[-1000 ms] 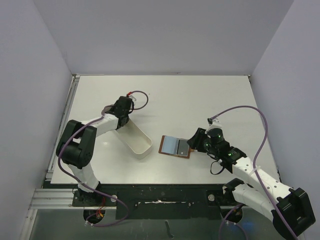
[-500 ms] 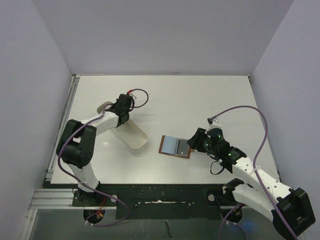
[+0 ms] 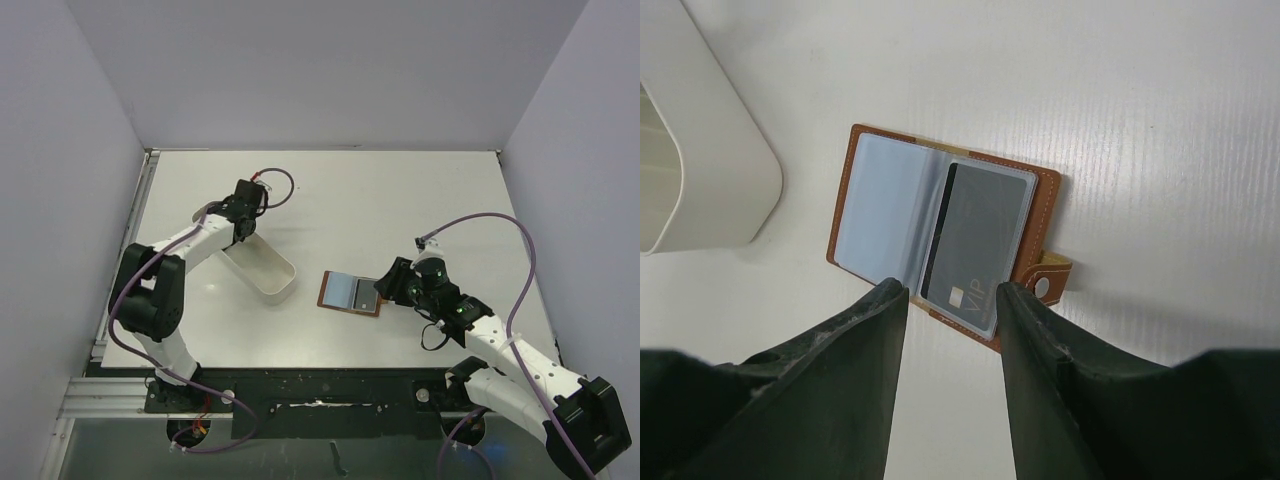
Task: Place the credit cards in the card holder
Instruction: Pick up the credit card from the storage box.
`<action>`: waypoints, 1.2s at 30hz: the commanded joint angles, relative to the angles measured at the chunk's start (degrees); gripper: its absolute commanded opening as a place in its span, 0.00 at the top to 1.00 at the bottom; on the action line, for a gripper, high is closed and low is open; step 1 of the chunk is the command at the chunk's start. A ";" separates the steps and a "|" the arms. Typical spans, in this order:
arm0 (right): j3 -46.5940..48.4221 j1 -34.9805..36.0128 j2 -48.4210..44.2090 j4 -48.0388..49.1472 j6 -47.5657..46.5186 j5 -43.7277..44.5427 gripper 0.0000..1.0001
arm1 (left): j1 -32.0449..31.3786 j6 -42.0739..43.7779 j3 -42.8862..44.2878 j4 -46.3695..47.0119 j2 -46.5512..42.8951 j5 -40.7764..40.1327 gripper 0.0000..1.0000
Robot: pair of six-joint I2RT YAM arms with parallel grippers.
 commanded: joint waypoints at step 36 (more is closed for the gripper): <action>3.24 0.53 0.02 30.06 11.38 -18.89 0.62 | 0.96 -50.41 -13.47 16.06 -29.65 77.96 1.00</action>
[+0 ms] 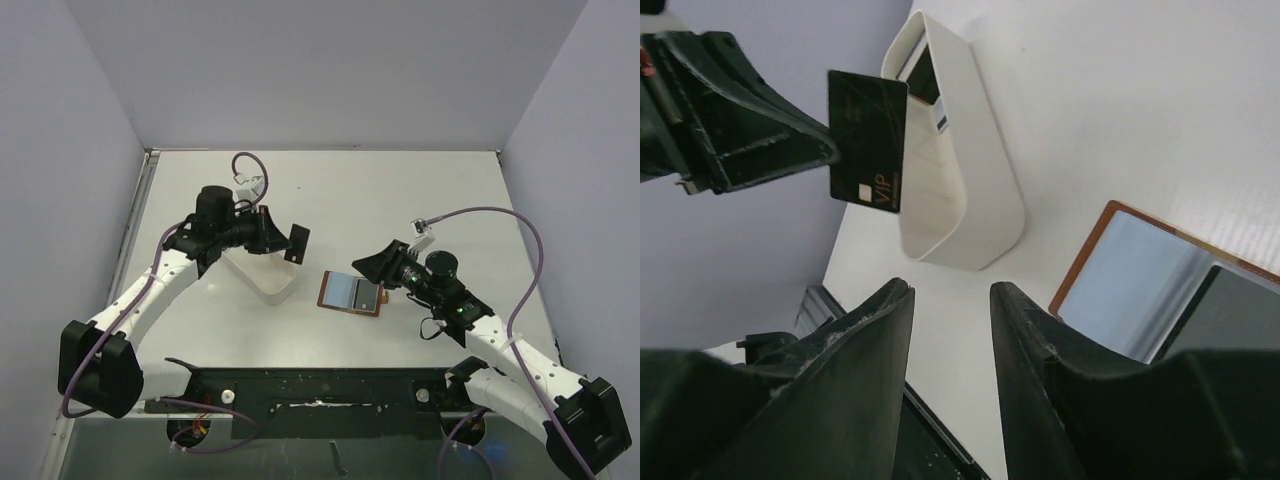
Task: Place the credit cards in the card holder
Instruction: Pick up the credit card from the storage box.
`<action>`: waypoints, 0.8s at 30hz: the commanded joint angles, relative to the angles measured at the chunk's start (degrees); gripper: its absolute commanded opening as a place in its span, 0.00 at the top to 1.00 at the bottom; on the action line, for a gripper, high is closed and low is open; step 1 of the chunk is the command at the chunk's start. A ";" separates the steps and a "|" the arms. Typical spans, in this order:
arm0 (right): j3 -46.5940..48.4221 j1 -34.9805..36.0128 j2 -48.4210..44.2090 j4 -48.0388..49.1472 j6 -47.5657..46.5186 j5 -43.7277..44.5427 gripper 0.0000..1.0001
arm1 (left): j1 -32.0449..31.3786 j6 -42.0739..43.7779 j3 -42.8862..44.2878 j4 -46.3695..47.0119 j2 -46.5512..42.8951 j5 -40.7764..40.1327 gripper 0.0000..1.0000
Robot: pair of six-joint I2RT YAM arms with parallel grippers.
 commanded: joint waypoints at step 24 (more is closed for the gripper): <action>4.95 1.70 9.30 19.40 5.18 -11.71 0.66 | -6.93 -35.39 -19.54 49.54 -0.43 20.77 1.00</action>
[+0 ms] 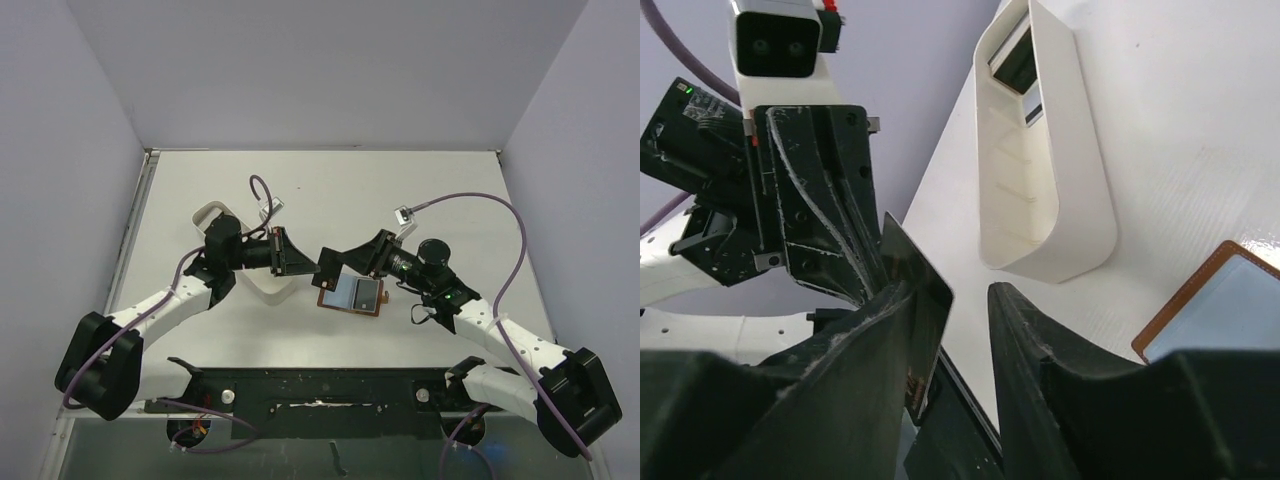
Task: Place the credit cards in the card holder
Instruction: Pick up the credit card from the storage box.
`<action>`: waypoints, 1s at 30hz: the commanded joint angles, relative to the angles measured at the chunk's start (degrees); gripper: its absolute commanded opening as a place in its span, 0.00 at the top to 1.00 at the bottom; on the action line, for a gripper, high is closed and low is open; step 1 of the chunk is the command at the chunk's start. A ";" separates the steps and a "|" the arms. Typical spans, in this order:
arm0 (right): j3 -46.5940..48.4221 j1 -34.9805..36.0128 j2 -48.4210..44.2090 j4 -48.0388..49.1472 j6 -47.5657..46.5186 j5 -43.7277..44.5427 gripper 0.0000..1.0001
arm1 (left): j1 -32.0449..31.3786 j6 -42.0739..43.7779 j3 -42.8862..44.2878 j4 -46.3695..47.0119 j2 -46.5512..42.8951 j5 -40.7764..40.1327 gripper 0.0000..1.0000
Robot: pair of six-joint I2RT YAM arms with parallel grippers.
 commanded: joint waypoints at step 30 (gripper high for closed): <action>3.33 -7.67 4.15 -12.72 -14.64 4.74 1.00 | -9.97 28.93 14.79 -33.23 7.25 -29.46 0.69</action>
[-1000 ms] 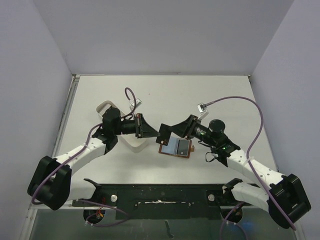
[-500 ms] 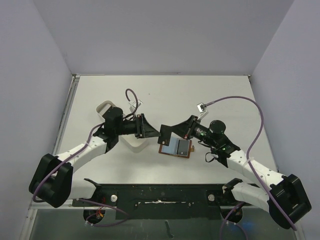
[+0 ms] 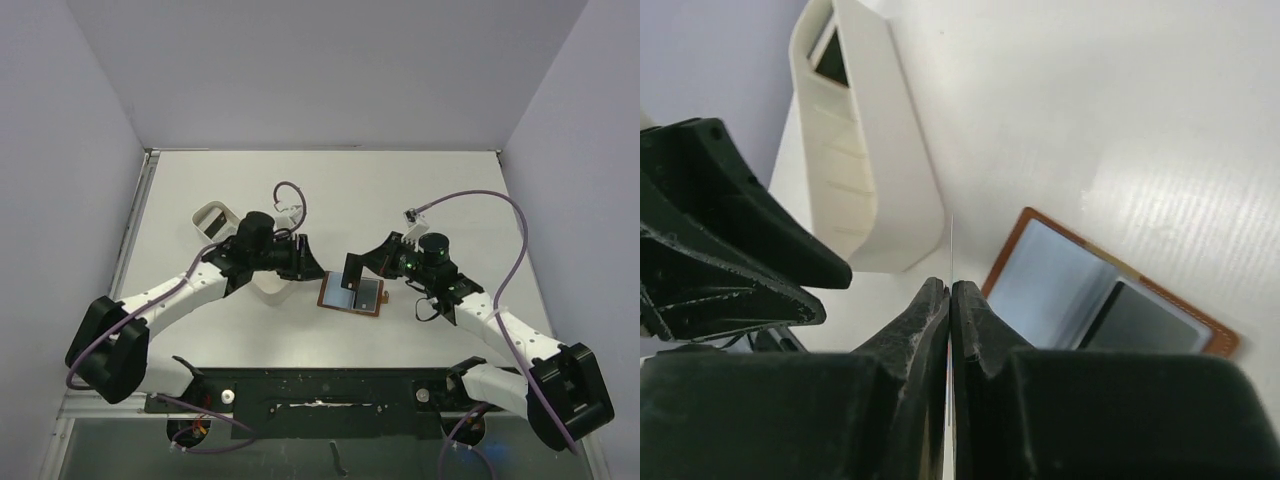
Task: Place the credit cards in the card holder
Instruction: Pick up the credit card from the storage box, then insert the credit card into the card holder.
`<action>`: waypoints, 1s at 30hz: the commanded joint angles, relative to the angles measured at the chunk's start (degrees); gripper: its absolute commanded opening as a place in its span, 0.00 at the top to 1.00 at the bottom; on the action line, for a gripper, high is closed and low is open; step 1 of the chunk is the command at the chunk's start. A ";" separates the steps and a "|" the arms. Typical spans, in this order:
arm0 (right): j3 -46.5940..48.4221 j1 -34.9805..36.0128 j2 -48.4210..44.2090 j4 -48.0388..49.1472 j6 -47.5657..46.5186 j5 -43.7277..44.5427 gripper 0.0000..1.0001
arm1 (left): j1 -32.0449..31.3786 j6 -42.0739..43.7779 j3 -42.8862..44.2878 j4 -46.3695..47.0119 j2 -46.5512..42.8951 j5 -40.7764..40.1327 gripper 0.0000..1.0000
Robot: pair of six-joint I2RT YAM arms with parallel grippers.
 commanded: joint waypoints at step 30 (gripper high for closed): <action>-5.45 -7.99 15.37 14.32 2.52 -3.67 1.00 | -14.53 13.25 9.93 -8.30 21.22 -29.23 1.00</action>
